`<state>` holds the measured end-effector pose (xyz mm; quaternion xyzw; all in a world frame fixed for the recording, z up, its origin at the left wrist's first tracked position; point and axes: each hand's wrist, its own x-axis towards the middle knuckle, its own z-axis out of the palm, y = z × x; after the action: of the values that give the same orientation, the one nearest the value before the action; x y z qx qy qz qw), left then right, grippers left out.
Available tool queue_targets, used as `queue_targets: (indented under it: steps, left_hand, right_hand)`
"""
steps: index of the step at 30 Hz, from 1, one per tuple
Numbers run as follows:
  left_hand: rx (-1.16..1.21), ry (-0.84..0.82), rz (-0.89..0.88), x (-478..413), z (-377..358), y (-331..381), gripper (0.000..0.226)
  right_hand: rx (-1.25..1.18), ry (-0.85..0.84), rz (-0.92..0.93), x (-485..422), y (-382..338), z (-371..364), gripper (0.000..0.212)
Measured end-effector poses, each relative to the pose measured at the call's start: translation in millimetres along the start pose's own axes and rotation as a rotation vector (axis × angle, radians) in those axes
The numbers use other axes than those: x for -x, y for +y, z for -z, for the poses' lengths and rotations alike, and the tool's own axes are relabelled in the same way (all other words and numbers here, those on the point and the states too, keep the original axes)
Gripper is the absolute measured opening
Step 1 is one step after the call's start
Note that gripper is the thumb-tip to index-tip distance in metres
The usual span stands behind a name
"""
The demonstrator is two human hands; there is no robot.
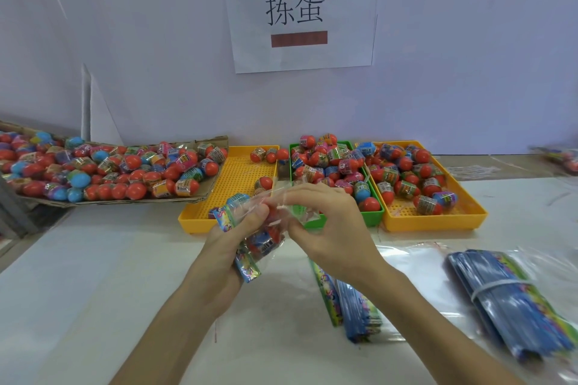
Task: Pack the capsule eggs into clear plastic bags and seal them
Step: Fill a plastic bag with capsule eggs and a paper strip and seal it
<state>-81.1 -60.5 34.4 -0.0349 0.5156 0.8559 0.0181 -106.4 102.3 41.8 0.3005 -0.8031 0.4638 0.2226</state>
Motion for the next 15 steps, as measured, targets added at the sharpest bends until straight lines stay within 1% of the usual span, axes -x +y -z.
queue_targets:
  steps: [3, 7, 9, 10, 13, 15]
  left_hand:
    - [-0.037, 0.0, -0.019, 0, 0, 1, 0.03]
    - [-0.054, 0.053, -0.014, 0, 0, 4, 0.024]
    - [-0.036, 0.052, -0.017, 0, -1, 4, 0.027]
    - [-0.016, 0.041, -0.024, 1, -1, 5, 0.031]
    - [0.022, -0.011, -0.017, 2, -2, 5, 0.044]
    - [0.05, -0.047, -0.001, 3, -2, 5, 0.046]
  right_hand:
    - [0.061, -0.023, -0.009, 1, 2, 0, 0.028]
    - [0.087, -0.038, -0.016, 1, 3, 1, 0.017]
    - [0.085, -0.041, -0.008, 1, 2, 2, 0.015]
    - [0.085, -0.051, -0.006, 2, 1, 2, 0.019]
    - [0.119, -0.056, -0.01, 7, -2, -4, 0.041]
    - [0.131, -0.012, -0.02, 9, -4, -10, 0.043]
